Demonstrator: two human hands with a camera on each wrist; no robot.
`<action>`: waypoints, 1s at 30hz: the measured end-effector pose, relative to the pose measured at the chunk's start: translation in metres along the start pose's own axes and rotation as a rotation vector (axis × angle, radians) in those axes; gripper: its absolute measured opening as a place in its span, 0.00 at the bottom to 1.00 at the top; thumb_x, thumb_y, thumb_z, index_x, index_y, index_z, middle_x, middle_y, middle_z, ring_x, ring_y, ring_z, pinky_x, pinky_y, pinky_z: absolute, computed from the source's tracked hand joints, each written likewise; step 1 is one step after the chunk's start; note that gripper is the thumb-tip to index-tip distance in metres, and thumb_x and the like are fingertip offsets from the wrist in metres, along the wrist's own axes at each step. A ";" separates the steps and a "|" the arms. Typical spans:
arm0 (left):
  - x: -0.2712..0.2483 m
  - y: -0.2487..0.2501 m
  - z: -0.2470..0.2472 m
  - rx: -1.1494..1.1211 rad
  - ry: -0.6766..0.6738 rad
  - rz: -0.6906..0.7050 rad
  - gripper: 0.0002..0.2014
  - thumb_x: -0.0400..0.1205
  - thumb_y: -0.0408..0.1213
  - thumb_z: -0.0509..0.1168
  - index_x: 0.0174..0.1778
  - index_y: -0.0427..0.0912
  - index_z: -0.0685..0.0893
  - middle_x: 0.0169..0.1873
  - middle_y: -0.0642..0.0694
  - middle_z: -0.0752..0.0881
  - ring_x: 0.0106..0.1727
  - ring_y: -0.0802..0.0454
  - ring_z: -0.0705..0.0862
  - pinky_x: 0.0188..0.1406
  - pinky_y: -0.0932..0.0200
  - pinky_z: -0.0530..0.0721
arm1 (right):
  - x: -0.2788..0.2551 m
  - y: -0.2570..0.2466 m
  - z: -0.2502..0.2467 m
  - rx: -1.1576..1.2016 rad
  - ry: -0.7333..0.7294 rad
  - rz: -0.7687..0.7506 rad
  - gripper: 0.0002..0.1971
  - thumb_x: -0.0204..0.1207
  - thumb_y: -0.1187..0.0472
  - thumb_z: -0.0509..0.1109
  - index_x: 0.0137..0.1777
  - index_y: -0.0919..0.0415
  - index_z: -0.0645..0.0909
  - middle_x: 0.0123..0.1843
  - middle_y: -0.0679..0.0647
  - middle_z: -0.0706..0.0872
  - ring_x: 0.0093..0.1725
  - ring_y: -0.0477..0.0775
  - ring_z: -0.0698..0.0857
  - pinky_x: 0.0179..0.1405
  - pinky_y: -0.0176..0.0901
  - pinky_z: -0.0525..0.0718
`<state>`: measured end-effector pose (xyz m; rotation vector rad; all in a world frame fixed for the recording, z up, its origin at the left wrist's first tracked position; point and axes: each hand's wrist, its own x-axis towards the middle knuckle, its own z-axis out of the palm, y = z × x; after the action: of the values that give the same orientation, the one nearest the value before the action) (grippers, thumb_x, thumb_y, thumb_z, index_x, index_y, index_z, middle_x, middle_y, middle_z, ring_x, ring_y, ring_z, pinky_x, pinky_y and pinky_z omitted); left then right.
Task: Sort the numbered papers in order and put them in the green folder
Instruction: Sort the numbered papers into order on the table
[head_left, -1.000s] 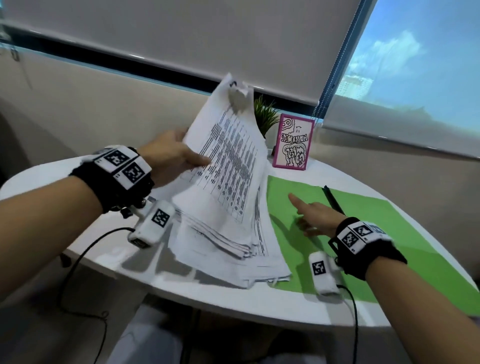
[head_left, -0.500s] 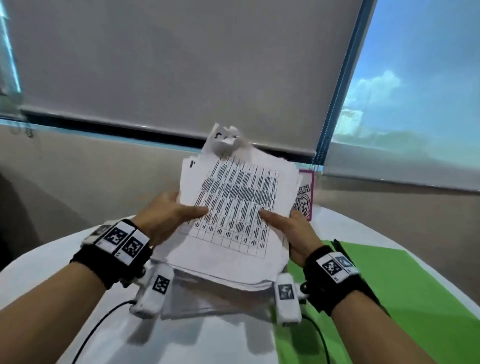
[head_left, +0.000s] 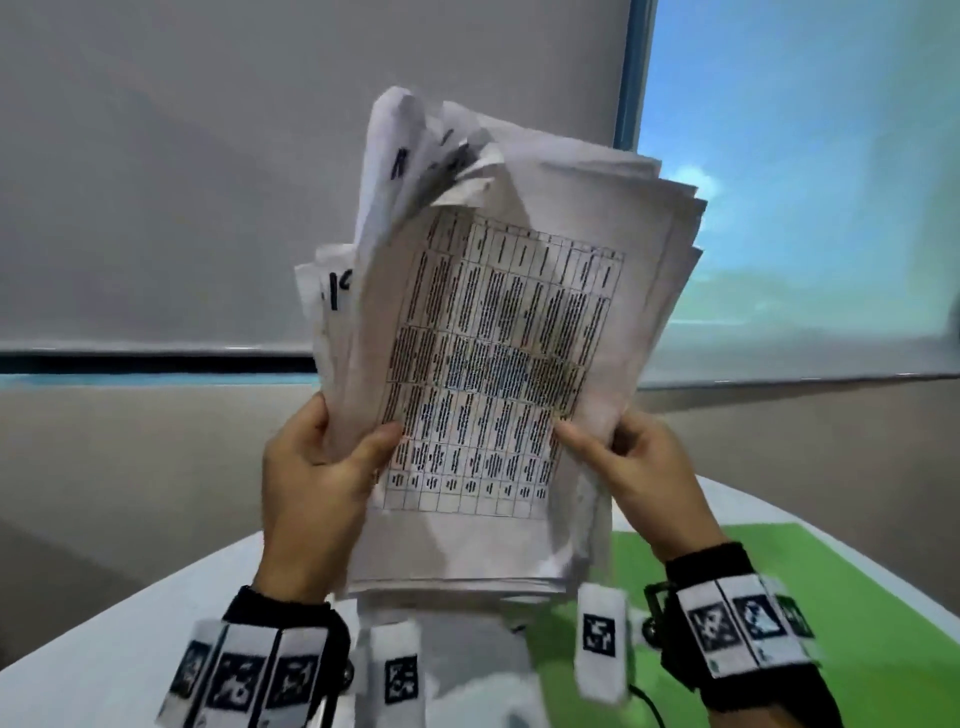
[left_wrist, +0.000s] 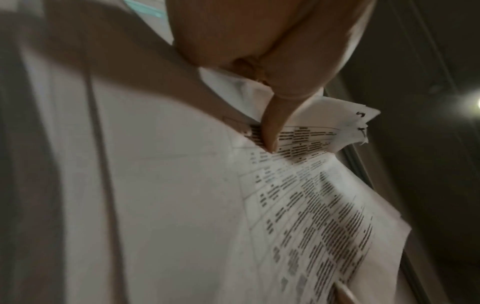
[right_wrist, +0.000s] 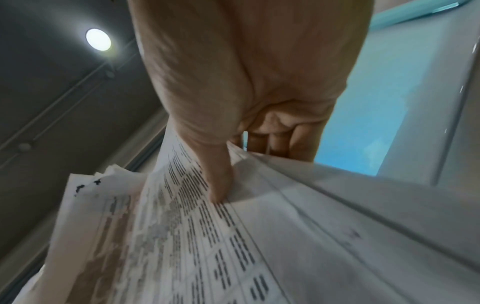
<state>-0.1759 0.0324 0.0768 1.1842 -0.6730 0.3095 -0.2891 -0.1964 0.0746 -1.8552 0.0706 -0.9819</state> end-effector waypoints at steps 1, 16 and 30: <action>-0.004 -0.004 0.001 -0.004 0.047 0.005 0.12 0.74 0.25 0.74 0.51 0.43 0.87 0.42 0.48 0.93 0.44 0.54 0.91 0.43 0.64 0.88 | -0.005 0.002 0.002 0.011 0.001 0.009 0.11 0.73 0.58 0.78 0.53 0.59 0.88 0.46 0.50 0.94 0.47 0.49 0.92 0.46 0.43 0.89; -0.020 -0.031 0.000 -0.018 0.100 -0.120 0.25 0.69 0.38 0.79 0.59 0.38 0.78 0.48 0.44 0.90 0.48 0.50 0.88 0.53 0.41 0.87 | -0.044 0.011 0.059 0.199 0.048 0.195 0.37 0.64 0.45 0.83 0.71 0.53 0.73 0.65 0.50 0.87 0.65 0.51 0.86 0.69 0.62 0.81; 0.001 -0.026 -0.012 -0.051 0.177 -0.157 0.23 0.70 0.42 0.78 0.59 0.43 0.81 0.49 0.47 0.89 0.49 0.54 0.88 0.33 0.72 0.81 | -0.032 0.009 0.047 0.129 -0.048 0.129 0.36 0.73 0.52 0.78 0.77 0.48 0.63 0.71 0.47 0.82 0.69 0.44 0.82 0.73 0.49 0.79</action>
<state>-0.1572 0.0336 0.0554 1.1389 -0.4287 0.2599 -0.2770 -0.1514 0.0406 -1.7326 0.0945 -0.8334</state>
